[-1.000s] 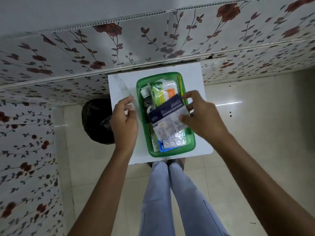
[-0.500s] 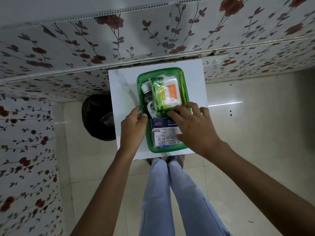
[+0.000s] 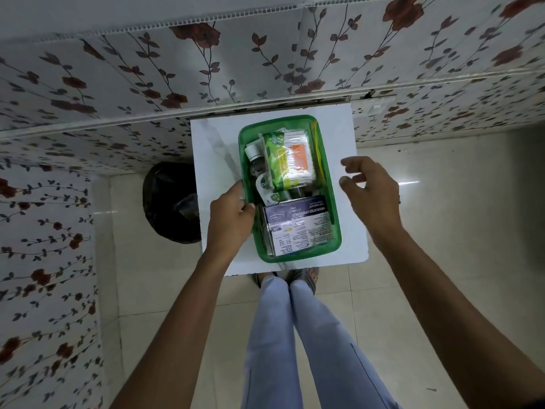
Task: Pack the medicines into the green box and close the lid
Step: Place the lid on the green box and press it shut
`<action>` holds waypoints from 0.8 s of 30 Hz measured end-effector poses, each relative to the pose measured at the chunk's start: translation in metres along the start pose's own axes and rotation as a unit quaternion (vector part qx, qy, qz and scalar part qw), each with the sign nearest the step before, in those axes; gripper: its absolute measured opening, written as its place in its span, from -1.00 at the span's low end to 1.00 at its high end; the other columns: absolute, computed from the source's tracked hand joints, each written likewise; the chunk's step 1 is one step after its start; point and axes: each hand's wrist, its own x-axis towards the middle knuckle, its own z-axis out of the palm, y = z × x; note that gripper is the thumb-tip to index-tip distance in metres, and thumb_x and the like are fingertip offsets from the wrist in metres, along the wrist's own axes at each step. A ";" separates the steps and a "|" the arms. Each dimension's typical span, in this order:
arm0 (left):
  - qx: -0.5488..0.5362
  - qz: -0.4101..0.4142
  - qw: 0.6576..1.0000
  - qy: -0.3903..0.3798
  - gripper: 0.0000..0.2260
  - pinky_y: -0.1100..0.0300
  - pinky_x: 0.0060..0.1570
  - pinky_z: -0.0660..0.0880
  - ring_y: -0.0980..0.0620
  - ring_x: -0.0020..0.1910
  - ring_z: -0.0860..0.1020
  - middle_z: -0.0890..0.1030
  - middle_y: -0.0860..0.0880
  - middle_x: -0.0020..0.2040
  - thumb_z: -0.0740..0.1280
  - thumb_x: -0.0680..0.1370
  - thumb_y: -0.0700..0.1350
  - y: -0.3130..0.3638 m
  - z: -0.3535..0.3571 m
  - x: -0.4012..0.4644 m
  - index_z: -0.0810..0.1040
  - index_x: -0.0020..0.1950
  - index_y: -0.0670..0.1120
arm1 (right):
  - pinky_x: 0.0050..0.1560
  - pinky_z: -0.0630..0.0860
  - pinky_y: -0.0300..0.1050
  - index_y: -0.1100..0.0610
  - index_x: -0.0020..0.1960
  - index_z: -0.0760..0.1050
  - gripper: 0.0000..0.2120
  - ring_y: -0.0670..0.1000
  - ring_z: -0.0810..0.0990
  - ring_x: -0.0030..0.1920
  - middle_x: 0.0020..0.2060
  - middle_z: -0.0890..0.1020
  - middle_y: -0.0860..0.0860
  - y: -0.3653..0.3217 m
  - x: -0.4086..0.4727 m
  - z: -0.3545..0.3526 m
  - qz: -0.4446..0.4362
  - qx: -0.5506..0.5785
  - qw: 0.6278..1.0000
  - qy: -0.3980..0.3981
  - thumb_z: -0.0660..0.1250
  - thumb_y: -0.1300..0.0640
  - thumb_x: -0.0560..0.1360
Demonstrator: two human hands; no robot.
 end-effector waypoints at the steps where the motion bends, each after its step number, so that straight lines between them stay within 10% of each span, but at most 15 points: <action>1: -0.018 -0.006 1.000 0.000 -0.66 -0.23 -0.11 0.60 -0.32 -0.12 0.61 0.65 -0.34 -0.13 0.18 0.50 -0.32 0.000 -0.002 0.000 0.49 0.20 -0.02 | -0.04 0.44 -0.16 0.08 0.17 0.48 -0.73 -0.04 0.51 -0.06 0.10 0.59 0.06 0.005 0.005 0.001 0.041 0.017 0.999 -0.012 0.29 0.19 0.48; 7: -0.120 -0.020 0.992 0.046 -0.58 0.09 -0.29 0.63 0.08 -0.26 0.67 0.69 0.12 -0.25 0.23 0.52 -0.32 -0.004 -0.023 -0.012 0.51 0.05 0.25 | 0.10 0.53 0.10 0.21 0.27 0.39 -0.66 0.18 0.57 0.06 0.14 0.56 0.22 0.018 0.009 0.038 0.018 -0.065 0.996 -0.066 0.23 0.19 0.50; 18: -0.114 -0.007 0.989 0.097 -0.52 -0.03 -0.17 0.65 0.13 -0.20 0.68 0.68 0.00 -0.08 0.22 0.51 -0.36 -0.038 -0.053 -0.018 0.47 0.11 0.26 | 0.08 0.51 -0.03 0.24 0.20 0.47 -0.64 0.21 0.57 0.05 0.07 0.62 0.22 0.010 0.021 0.045 0.088 -0.080 0.991 -0.062 0.17 0.33 0.42; 24: -0.098 -0.029 0.992 0.079 -0.59 -0.16 -0.13 0.63 -0.05 -0.16 0.67 0.69 -0.13 -0.10 0.24 0.51 -0.31 -0.044 -0.027 -0.012 0.42 0.33 -0.03 | -0.14 0.48 -0.08 0.13 0.18 0.46 -0.60 0.06 0.52 -0.14 -0.05 0.56 0.10 -0.030 0.000 -0.007 -0.043 -0.105 0.991 0.065 0.25 0.04 0.37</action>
